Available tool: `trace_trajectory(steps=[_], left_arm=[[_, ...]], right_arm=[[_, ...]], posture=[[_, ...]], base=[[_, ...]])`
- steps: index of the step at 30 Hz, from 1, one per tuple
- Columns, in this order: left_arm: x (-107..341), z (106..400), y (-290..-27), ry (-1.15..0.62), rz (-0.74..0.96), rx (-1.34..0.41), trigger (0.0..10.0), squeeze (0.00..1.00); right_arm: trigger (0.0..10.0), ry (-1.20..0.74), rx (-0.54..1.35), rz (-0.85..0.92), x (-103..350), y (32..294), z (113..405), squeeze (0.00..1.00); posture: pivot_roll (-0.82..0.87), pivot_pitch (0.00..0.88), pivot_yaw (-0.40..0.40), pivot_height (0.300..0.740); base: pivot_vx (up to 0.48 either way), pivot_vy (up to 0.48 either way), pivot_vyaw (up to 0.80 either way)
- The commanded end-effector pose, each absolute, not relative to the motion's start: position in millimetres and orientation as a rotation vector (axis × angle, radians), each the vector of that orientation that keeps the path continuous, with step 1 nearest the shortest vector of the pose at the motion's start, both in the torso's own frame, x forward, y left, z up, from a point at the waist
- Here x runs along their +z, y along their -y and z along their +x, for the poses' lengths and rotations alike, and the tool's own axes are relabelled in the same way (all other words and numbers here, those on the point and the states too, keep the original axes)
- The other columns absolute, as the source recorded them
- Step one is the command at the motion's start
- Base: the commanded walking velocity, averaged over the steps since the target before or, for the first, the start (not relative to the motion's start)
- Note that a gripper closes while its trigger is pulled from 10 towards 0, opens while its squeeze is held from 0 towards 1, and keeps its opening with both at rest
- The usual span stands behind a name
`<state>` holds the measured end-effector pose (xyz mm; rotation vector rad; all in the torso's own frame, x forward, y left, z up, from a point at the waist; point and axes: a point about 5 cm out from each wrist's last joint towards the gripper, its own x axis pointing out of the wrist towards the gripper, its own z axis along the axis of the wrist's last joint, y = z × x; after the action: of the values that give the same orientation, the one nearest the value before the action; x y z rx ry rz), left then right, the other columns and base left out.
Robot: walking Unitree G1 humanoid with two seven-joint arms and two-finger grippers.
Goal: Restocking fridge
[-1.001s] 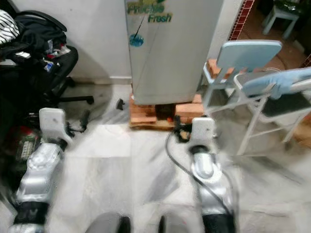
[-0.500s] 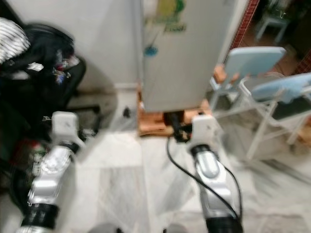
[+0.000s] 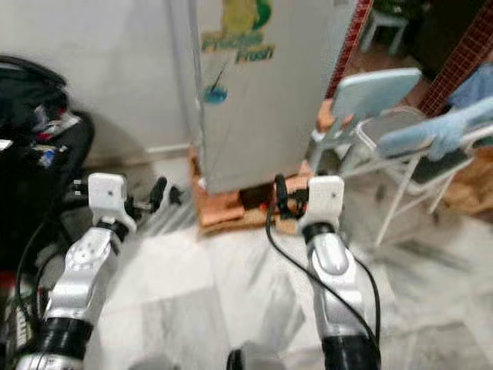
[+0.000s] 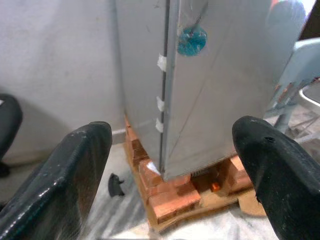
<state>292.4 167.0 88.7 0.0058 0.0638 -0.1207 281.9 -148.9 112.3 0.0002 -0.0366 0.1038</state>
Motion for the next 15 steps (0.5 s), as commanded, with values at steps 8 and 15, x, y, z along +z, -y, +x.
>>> trace_trajectory(steps=[8,15], left_arm=[[85.9,290.6,-176.1,-0.088,0.001,-0.076,10.0,0.0],[84.0,290.8,-176.2,-0.102,-0.001,-0.068,10.0,0.0]], right_arm=[[10.0,0.071,0.142,-0.025,117.5,139.9,281.3,0.0],[10.0,0.088,0.132,-0.018,119.3,140.8,281.2,0.0]], posture=[[0.0,0.065,-0.028,0.74],[0.0,0.067,-0.028,0.74]], base=[[0.228,0.405,-0.8],[0.0,0.467,-0.57]])
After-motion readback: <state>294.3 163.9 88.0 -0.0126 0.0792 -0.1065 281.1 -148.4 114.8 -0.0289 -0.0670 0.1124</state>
